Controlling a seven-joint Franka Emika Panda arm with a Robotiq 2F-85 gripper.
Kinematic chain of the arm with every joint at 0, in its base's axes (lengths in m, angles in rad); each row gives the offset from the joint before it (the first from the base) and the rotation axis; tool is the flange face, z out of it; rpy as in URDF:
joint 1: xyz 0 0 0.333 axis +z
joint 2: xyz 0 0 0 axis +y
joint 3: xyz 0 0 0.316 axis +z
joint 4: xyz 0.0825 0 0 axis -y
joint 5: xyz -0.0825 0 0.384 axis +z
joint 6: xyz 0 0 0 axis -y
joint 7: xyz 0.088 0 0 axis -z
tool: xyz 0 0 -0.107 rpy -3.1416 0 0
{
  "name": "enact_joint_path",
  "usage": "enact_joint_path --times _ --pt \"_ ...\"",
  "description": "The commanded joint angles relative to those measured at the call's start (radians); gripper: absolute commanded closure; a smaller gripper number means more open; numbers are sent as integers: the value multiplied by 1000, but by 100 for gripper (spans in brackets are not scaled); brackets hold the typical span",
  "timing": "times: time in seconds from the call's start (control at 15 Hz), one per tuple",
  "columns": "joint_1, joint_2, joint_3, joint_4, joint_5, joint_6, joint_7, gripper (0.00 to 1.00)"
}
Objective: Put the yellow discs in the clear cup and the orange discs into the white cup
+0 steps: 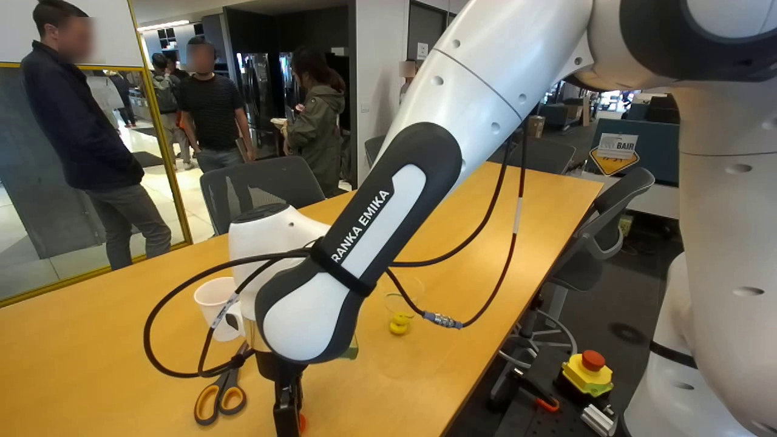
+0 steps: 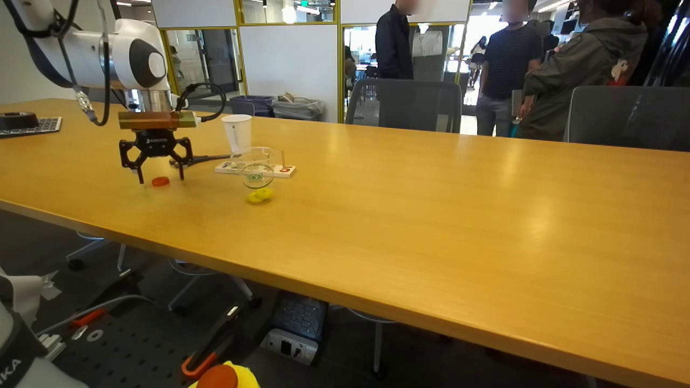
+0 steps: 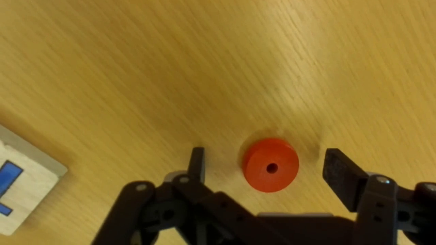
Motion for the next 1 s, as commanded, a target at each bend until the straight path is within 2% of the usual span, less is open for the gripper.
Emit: enact_joint_path --times 0.0,0.27,0.4,0.93 --pt "-17 -31 15 -30 31 41 -15 42" --pt "-22 -44 15 -42 34 64 -12 73" --pt "-24 -50 14 -44 34 65 -11 83" --pt "-21 -109 1 30 13 35 -6 82"
